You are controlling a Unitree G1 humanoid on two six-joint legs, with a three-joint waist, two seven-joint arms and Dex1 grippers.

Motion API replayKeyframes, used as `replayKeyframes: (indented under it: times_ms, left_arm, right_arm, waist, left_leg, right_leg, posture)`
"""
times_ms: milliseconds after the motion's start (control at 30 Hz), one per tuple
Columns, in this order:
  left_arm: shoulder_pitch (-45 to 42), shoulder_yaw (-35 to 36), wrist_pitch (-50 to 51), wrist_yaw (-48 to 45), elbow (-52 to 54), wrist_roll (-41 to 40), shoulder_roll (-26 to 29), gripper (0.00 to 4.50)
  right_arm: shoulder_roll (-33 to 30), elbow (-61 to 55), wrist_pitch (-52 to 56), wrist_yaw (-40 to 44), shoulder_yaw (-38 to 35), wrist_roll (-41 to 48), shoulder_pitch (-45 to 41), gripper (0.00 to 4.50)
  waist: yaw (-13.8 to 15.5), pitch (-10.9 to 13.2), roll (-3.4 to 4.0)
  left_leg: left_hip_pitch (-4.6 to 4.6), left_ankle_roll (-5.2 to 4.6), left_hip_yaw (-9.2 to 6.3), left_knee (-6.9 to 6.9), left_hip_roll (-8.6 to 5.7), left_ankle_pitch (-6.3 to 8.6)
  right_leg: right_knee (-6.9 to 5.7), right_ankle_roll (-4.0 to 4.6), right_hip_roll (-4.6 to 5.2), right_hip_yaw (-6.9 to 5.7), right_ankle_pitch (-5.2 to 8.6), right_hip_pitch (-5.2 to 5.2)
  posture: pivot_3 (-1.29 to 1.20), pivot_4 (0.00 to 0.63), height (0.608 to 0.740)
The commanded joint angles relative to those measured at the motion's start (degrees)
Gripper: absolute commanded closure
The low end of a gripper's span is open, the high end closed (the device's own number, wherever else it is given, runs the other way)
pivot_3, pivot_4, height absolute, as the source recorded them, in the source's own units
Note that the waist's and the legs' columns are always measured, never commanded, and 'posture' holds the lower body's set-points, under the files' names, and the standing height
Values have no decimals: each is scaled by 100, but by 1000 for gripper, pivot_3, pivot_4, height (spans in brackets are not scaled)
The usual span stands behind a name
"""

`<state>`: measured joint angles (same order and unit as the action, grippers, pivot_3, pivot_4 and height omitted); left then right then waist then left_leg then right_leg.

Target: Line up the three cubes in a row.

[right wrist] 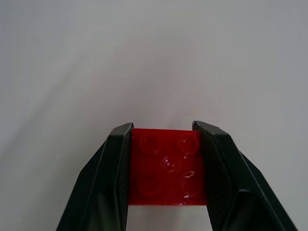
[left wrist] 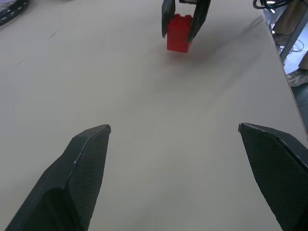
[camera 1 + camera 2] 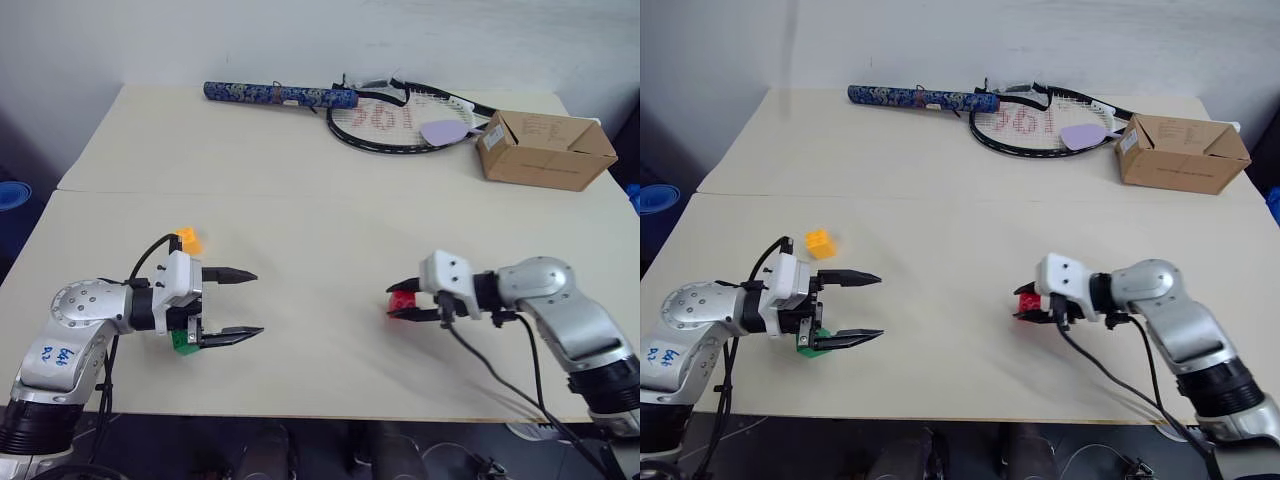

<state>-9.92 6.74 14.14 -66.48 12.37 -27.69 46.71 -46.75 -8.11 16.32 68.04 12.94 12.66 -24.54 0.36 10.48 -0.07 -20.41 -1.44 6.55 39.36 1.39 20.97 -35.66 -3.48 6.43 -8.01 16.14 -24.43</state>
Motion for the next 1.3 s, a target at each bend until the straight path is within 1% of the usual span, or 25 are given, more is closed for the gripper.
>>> replayKeyframes:
  times_ms: [33,167,200,233,267,333,400,467,567,667,700,733,800,900,967,1000,1100,1167,1233,1300]
  left_arm:
    - [-140,175,-250,-102,-128,96,156,0]
    - [-75,354,-245,55,-102,57,159,0]
    - [43,421,-263,55,-76,63,179,0]
    - [195,474,-301,43,-71,132,234,0]
    - [301,505,-332,29,-69,186,274,0]
    - [444,565,-394,37,-93,259,336,0]
    - [497,726,-300,205,-131,174,293,0]
    - [799,1187,-326,358,-303,111,263,0]
    - [1386,1895,-291,460,-495,23,234,0]
    - [1968,2507,-231,495,-697,-42,221,0]
    - [2263,2821,-232,480,-894,-52,198,0]
    - [2494,3057,-233,464,-1053,-47,179,0]
    - [2950,3450,-424,366,-1520,63,158,0]
    - [3335,3724,-610,343,-2042,137,132,0]
    - [3456,3770,-636,299,-2146,96,124,0]
    - [3525,3740,-595,257,-2020,53,114,0]
    - [3647,3526,-274,45,-1302,-236,119,0]
    - [3770,3209,-4,-294,-606,-377,300,0]
    - [3392,2866,10,-71,-227,-286,301,0]
    - [2906,2630,91,286,-146,-264,189,0]
  right_arm:
    - [43,310,-659,208,307,-420,-83,3009]
    - [157,394,-621,24,317,-526,-72,3009]
    - [99,299,-419,139,341,-457,-34,2659]
    - [127,229,-690,285,270,-310,14,2285]
    - [151,179,-899,396,215,-203,47,2027]
    - [333,176,-814,110,-44,-81,16,1378]
    - [259,260,-1156,232,-149,-95,14,707]
    - [161,403,-1697,514,-504,221,240,8]
    - [251,560,-2334,677,-1083,700,584,8]
    - [303,496,-2429,825,-1563,1255,961,8]
    - [352,353,-2413,1038,-1828,1734,1260,8]
    - [380,233,-2432,1164,-2005,2026,1505,8]
    - [431,47,-2537,1088,-2324,2156,2059,8]
    - [397,54,-2480,1175,-2600,2316,2598,8]
    - [379,166,-2599,1265,-2710,2288,2804,8]
    - [417,194,-2694,1273,-2750,2261,2864,8]
    - [488,61,-2743,1217,-2761,2270,2881,8]
    - [550,-108,-2703,1093,-2717,2298,2807,8]
    - [611,-307,-2617,1017,-2630,2330,2793,8]
    - [660,-432,-2558,972,-2538,2316,2794,8]
  waist:
    - [-3,0,0]
    - [-44,-1,-3]
    - [-46,-2,-4]
    - [-47,-2,-4]
    - [-50,-2,-4]
    - [-72,-1,-3]
    - [-61,1,-3]
    - [-56,1,-3]
    - [-51,1,-4]
    - [-52,3,-7]
    - [-53,3,-7]
    - [-48,3,-8]
    - [-47,3,-8]
    - [-47,3,-9]
    - [-37,1,-11]
    - [-32,0,-13]
    - [-23,-2,-16]
    - [-21,-2,-15]
    - [-27,-3,-6]
    - [-25,-2,0]
  left_leg:
    - [-8,-8,0,11,-7,1]
    - [-4,-21,3,42,-6,7]
    - [-1,-19,3,44,-3,8]
    - [1,-18,3,44,-2,8]
    - [2,-18,4,43,-2,9]
    - [1,-14,7,37,3,11]
    - [-1,-13,13,39,6,11]
    - [0,-13,13,44,6,11]
    - [0,-15,12,37,7,14]
    - [0,-17,13,35,8,18]
    - [0,-18,13,37,9,18]
    - [2,-18,13,40,9,18]
    - [13,-14,12,34,15,24]
    - [19,-15,14,29,15,29]
    - [23,-19,16,30,15,36]
    - [24,-22,16,31,13,39]
    - [27,-16,15,30,14,46]
    - [26,-12,13,30,16,49]
    - [25,-9,13,30,16,49]
    - [26,-7,13,30,15,48]
  right_leg:
    - [-2,-6,3,1,-4,-4]
    - [0,-16,6,8,-10,6]
    - [-2,-16,5,10,-10,6]
    - [-3,-16,5,10,-10,7]
    - [-8,-15,5,10,-10,7]
    - [-21,-12,1,10,-8,3]
    - [-26,-10,-2,13,-7,-4]
    - [-23,-10,-2,15,-7,-4]
    - [-20,-10,-1,14,-7,-1]
    - [-15,-10,-1,13,-7,-1]
    - [-16,-10,-1,13,-7,0]
    - [-8,-10,0,15,-7,0]
    - [1,-4,0,15,-3,7]
    - [2,0,0,15,0,9]
    - [0,1,3,22,-1,10]
    - [-2,1,9,22,-1,10]
    - [-2,4,11,25,-3,10]
    - [-2,6,12,26,-2,8]
    - [-3,8,12,27,-1,6]
    - [-6,8,12,27,-1,6]
  posture:
    - [0,150,740]
    - [0,150,740]
    - [0,150,740]
    - [0,150,740]
    - [0,150,740]
    - [0,150,740]
    - [0,150,740]
    - [0,150,740]
    - [0,150,740]
    - [0,150,740]
    - [0,150,740]
    - [0,150,740]
    - [0,150,740]
    - [0,150,740]
    - [0,150,740]
    - [0,150,740]
    - [0,150,740]
    - [0,150,740]
    - [0,150,740]
    - [0,150,740]
